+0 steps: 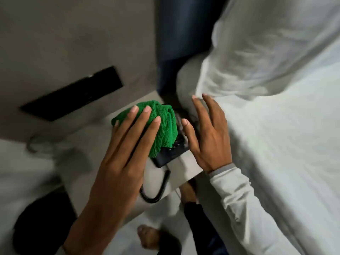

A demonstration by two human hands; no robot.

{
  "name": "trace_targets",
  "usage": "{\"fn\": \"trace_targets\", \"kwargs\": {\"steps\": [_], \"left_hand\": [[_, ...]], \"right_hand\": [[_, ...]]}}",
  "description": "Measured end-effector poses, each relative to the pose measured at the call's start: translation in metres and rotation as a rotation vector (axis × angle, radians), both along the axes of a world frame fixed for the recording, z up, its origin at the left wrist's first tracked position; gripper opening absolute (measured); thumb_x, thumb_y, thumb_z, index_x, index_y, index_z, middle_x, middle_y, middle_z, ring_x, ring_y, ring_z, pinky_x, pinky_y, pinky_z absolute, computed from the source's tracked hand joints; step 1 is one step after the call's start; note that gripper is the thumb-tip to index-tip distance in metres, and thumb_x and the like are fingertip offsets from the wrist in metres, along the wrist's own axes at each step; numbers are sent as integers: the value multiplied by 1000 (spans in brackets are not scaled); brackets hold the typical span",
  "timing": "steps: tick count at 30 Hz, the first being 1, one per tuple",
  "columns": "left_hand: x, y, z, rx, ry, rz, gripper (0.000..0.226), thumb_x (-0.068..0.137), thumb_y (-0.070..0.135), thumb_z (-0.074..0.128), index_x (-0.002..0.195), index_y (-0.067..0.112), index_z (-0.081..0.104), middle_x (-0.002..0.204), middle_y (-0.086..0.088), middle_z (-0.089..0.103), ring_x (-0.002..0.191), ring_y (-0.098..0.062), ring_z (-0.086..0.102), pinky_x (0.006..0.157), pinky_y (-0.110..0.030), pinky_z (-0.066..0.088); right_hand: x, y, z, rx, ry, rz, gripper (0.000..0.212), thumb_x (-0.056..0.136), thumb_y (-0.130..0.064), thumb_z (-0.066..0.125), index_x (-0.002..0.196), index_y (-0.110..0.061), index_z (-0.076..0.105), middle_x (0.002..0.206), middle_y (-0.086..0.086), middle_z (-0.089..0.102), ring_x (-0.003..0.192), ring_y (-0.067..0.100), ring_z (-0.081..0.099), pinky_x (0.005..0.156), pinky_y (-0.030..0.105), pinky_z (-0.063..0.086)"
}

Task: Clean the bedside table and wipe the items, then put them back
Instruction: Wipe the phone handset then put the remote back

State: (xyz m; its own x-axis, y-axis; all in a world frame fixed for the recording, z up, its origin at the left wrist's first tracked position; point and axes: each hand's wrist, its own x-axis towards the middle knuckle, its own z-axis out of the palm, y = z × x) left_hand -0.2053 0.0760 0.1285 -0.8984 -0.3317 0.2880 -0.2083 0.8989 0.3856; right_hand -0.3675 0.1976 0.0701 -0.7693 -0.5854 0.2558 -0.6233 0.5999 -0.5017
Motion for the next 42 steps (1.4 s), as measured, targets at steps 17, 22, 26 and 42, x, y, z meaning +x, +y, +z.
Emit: {"fn": "trace_targets", "kwargs": {"steps": [17, 22, 26, 42], "left_hand": [[-187, 221, -1, 60, 7, -796, 50, 109, 11, 16, 148, 1, 46, 158, -18, 40, 151, -35, 32, 117, -64, 34], [-179, 201, -3, 129, 36, -682, 54, 96, -14, 37, 146, 1, 47, 157, -17, 42, 151, -33, 34, 119, -59, 33], [-152, 148, 11, 191, 91, -370, 60, 90, -27, 41, 142, 0, 52, 154, -16, 47, 148, -29, 39, 126, -40, 27], [39, 15, -15, 555, -75, 248, 78, 79, -16, 44, 148, 20, 50, 159, 6, 42, 147, -8, 38, 122, -14, 20]], "right_hand": [[-55, 358, -33, 336, -266, -1360, 56, 99, -43, 43, 153, -31, 34, 164, 25, 15, 147, 44, 24, 118, 58, 20], [-57, 335, -15, 76, -175, -1142, 71, 88, -13, 50, 155, -26, 31, 153, 12, 44, 121, 42, 52, 103, 48, 42], [-46, 247, 17, -460, -569, -722, 52, 87, -19, 65, 138, -22, 59, 125, -2, 71, 112, 17, 66, 96, 40, 55], [103, -50, -13, -879, -1855, -122, 55, 72, -44, 79, 118, -16, 68, 116, 5, 69, 106, 18, 66, 102, 33, 51]]}}
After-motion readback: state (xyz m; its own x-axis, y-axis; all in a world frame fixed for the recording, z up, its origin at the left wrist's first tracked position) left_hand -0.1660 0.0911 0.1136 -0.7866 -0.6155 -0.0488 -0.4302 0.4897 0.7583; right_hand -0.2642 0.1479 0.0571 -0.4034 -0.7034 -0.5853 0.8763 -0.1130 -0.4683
